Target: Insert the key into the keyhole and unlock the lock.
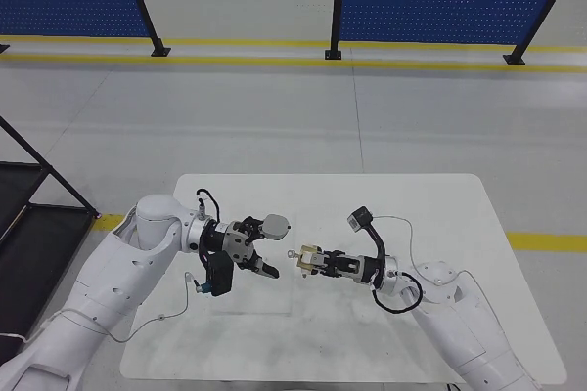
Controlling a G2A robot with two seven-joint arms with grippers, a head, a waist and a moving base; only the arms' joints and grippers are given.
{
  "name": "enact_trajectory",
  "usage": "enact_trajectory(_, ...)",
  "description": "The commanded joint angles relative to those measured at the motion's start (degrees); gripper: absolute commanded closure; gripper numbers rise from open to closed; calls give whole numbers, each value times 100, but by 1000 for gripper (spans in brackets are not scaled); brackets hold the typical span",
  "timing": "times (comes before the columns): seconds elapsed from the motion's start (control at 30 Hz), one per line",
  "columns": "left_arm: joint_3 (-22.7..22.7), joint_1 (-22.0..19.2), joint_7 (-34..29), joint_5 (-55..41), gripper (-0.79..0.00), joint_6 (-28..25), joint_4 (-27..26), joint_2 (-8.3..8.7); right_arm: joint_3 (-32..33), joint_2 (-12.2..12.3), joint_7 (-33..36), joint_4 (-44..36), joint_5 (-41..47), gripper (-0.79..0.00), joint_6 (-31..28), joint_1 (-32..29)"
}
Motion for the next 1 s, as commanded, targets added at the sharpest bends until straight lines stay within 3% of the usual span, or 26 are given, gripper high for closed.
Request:
enact_trajectory(0.0,0,0,2,-1,-785,-2,0,0,0,0,0,0,0,0,0,0)
enact_trajectory(0.6,0,0,2,-1,-785,-2,0,0,0,0,0,0,0,0,0,0)
enact_trajectory(0.77,-9,127,-396,-1107,-785,-399,37,29,0,0,0,0,0,0,0,0)
enact_trajectory(0.9,32,183,-847,-1940,-785,-851,-30,174,0,0,0,0,0,0,0,0)
enact_trajectory(0.97,165,206,-1355,-2541,-785,-1361,-98,284,0,0,0,0,0,0,0,0)
